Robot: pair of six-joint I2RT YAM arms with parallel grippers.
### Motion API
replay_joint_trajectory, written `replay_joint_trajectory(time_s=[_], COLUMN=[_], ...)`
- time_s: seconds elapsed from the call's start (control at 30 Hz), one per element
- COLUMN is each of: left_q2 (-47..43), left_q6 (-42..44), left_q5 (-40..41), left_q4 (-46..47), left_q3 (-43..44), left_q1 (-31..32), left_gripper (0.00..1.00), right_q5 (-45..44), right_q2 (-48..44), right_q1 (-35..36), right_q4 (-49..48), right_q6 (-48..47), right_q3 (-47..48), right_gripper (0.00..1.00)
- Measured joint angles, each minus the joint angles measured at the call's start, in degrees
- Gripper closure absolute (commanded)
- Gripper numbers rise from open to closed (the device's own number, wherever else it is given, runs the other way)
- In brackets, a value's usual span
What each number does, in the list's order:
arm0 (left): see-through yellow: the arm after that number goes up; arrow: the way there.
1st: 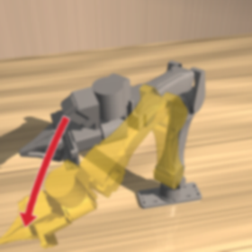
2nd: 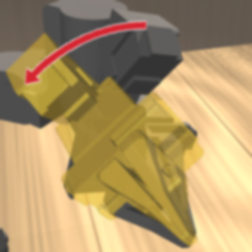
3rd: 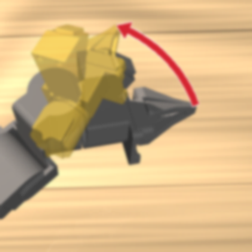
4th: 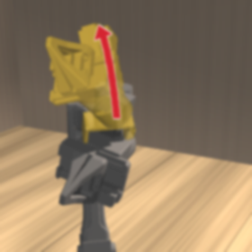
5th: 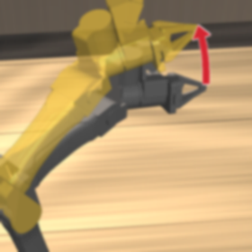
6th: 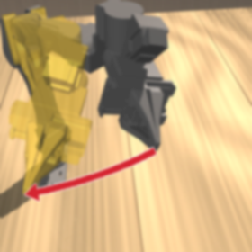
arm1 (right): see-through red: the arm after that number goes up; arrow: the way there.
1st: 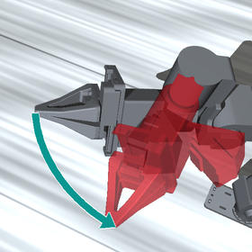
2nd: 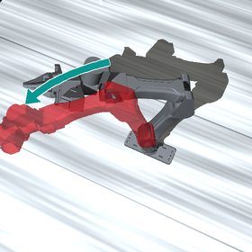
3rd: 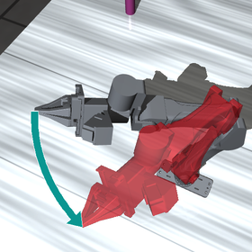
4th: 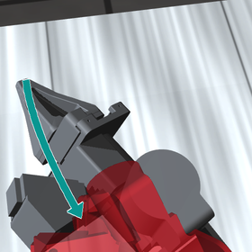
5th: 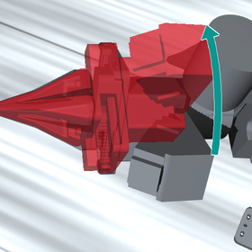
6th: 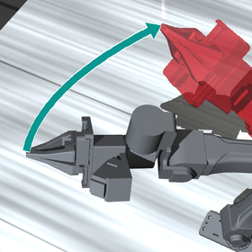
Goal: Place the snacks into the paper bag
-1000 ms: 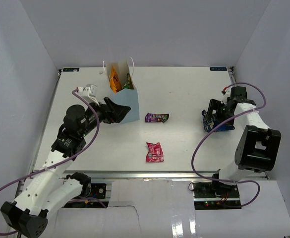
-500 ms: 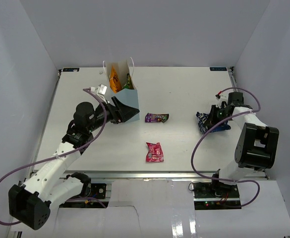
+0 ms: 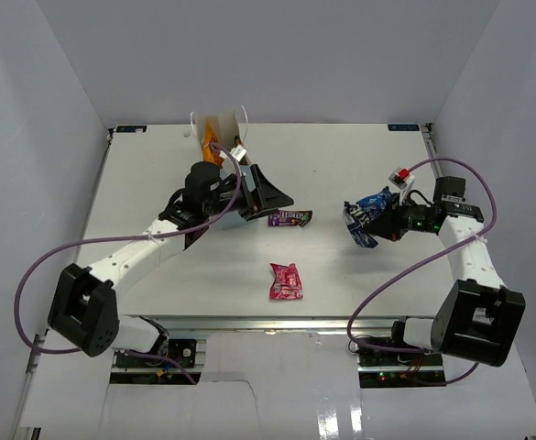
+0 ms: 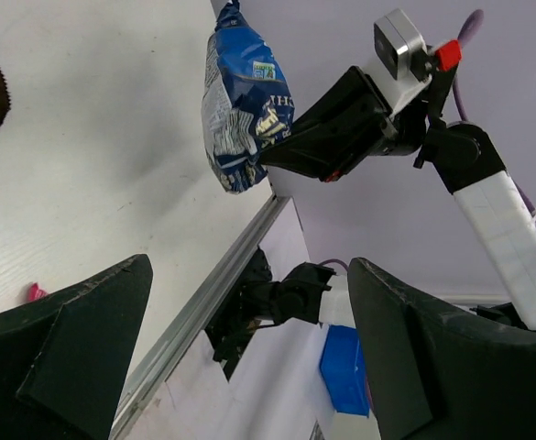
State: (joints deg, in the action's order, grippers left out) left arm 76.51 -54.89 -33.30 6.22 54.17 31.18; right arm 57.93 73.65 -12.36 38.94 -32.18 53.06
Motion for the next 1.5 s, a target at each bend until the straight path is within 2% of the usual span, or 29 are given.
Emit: replay_joint_trajectory(time_s=[0.13, 0.3, 0.5, 0.63, 0.73, 0.83, 0.87, 1.0, 1.07, 1.13, 1.17, 1.2, 1.27, 1.37, 1.5], left_q2=[6.5, 13.7, 21.1, 24.2, 25.9, 27.6, 28.0, 28.2, 28.2, 28.2, 28.1, 28.0, 27.5, 25.5, 19.9], left_q6=[-1.3, -2.0, -2.1, -1.9, -1.7, -1.7, -1.6, -1.5, -0.8, 0.3, 1.2, 2.3, 4.6, 8.5, 13.9], left_q5=[-2.0, -3.4, -5.0, -5.9, -6.8, -7.3, -7.6, -7.9, -7.6, -7.2, -6.6, -5.9, -3.8, 0.7, 7.2], left_q4=[0.3, 0.2, -0.4, -1.8, -2.9, -3.3, -3.3, -3.8, -4.5, -5.3, -6.4, -7.6, -10.0, -14.2, -22.2], left_q3=[4.7, 10.5, 17.9, 20.9, 22.6, 24.3, 24.6, 25.4, 26.0, 26.7, 27.4, 28.1, 28.9, 29.4, 30.1], left_q1=[1.9, 4.0, 7.3, 10.4, 12.3, 13.9, 14.2, 14.7, 14.7, 14.7, 14.7, 14.7, 14.6, 13.9, 12.4], left_gripper=[0.02, 0.02, 0.02, 0.02, 0.06, 0.24, 0.38, 0.69, 0.75, 0.80, 0.81, 0.84, 0.90, 0.99, 1.00], right_q5=[3.1, 3.6, 2.6, 1.4, 0.6, 0.4, 0.3, 0.3, 0.2, -0.1, -0.3, -0.5, -0.8, -0.8, -0.8], right_q2=[-2.8, -9.5, -14.0, -14.1, -14.4, -14.5, -14.6, -15.1, -15.8, -16.5, -16.9, -17.3, -18.0, -19.0, -20.0], right_q1=[2.2, 9.1, 17.4, 19.4, 21.2, 22.4, 22.6, 23.0, 23.0, 23.0, 23.0, 23.0, 23.0, 23.1, 22.8], right_q4=[4.9, 7.5, 7.6, 6.6, 5.4, 4.4, 4.2, 3.8, 3.6, 3.4, 3.3, 3.3, 3.5, 3.3, 2.9], right_q6=[-7.7, -13.2, -14.6, -14.8, -14.8, -14.5, -14.3, -13.8, -13.4, -13.2, -13.1, -13.0, -11.9, -11.1, -10.2], right_q3=[0.0, 0.0, 1.1, 2.7, 2.9, 2.9, 2.9, 2.9, 2.9, 2.8, 2.8, 2.7, 2.6, 2.6, 2.8], right_gripper=[0.92, 0.92, 0.92, 0.92, 0.92, 0.92, 0.92, 0.92, 0.92, 0.84, 0.74, 0.53, 0.27, 0.19, 0.16])
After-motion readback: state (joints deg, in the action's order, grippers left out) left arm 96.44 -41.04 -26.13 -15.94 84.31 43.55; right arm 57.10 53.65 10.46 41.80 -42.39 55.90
